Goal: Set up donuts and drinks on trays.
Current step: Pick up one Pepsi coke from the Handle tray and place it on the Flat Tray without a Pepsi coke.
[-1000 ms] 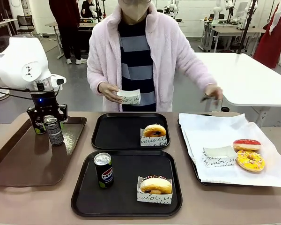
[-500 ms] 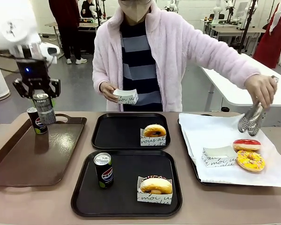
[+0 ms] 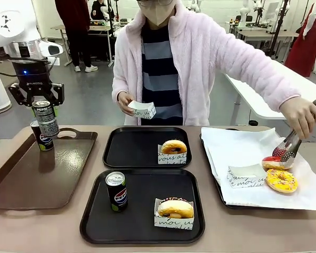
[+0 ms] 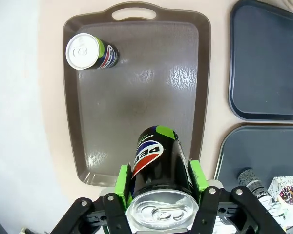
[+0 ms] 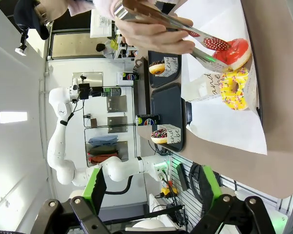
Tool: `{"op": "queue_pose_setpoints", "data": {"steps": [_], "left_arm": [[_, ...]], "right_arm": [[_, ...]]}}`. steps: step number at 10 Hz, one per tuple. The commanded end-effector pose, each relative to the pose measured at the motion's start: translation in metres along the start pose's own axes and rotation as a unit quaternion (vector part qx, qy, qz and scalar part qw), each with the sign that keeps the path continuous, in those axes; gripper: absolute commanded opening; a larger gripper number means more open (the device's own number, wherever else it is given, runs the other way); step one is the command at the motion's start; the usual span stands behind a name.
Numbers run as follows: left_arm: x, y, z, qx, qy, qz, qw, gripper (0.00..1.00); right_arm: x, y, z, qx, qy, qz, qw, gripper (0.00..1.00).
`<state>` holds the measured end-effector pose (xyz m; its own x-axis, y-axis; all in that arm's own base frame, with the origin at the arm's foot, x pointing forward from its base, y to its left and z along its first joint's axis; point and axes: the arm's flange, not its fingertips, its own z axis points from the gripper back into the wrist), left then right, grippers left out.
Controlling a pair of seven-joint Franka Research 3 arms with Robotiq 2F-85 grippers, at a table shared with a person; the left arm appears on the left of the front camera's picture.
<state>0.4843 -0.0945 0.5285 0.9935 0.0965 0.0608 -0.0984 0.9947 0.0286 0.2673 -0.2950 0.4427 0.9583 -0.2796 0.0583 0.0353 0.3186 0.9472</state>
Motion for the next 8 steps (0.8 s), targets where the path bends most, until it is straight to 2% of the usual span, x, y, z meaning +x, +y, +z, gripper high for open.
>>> {"op": "queue_pose_setpoints", "data": {"steps": [1,2,4,8], "left_arm": [[-0.001,-0.002,0.006,-0.002,-0.009,-0.002,1.000,0.00],[0.000,0.000,0.000,0.000,0.000,0.000,1.000,0.58],[0.002,-0.038,-0.003,0.007,-0.014,-0.061,0.998,0.58],[0.010,-0.108,-0.010,0.002,-0.013,-0.127,0.992,0.58]], "right_arm": [[-0.001,0.000,0.001,0.006,0.001,0.002,1.000,1.00],[-0.001,0.000,0.001,0.006,0.001,0.002,1.000,1.00],[-0.001,0.000,0.001,0.006,0.001,0.002,1.000,1.00],[-0.001,0.000,0.001,0.006,0.001,0.002,1.000,1.00]]}}
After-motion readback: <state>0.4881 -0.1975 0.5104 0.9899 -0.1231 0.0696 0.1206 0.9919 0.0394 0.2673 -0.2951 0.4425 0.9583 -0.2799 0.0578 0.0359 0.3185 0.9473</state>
